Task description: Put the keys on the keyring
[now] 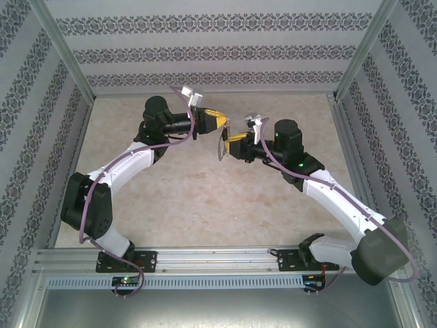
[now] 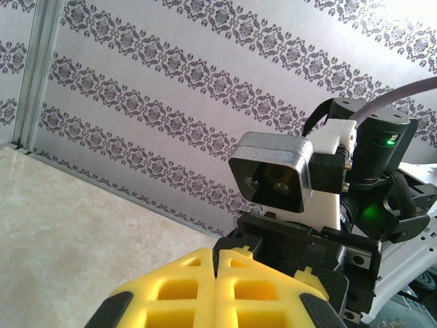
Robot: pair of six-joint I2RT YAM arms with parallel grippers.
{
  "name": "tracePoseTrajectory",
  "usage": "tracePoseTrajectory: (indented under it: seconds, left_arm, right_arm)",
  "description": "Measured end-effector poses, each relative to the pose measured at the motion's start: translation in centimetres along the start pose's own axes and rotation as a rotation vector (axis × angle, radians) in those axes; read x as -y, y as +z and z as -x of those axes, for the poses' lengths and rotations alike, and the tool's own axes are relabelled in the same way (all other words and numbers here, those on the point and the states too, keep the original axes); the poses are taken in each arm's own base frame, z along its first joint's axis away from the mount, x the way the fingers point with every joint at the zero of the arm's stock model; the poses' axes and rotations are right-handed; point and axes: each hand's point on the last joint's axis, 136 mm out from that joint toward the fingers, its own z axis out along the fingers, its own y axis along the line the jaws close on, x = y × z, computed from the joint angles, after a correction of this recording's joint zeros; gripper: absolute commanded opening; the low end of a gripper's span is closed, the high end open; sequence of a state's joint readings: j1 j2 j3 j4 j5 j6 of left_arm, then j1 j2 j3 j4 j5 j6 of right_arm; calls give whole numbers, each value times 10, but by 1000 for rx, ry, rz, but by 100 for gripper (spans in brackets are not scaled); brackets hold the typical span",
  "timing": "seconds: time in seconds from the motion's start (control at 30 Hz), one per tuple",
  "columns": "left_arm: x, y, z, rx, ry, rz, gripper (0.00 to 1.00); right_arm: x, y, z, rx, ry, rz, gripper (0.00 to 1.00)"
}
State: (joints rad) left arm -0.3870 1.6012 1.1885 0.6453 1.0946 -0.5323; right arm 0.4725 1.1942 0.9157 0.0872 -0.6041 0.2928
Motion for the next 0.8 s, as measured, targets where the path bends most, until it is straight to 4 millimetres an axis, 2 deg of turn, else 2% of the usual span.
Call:
tracePoseTrajectory:
  seconds: [0.13,0.37,0.6,0.8]
  left_arm:
    - [0,0,0,0,0,0,0]
    - [0,0,0,0,0,0,0]
    - [4,0,7,24,29,-9,0]
    - [4,-1,12,47,40,-8,0]
  right_arm:
    - [4,-9,6,30,-3,-17,27]
    - [12,-29,41,168,69,-42,24]
    - [9,-31,74,309,247,8,25]
    - [2,-24,83,361,348,64,25]
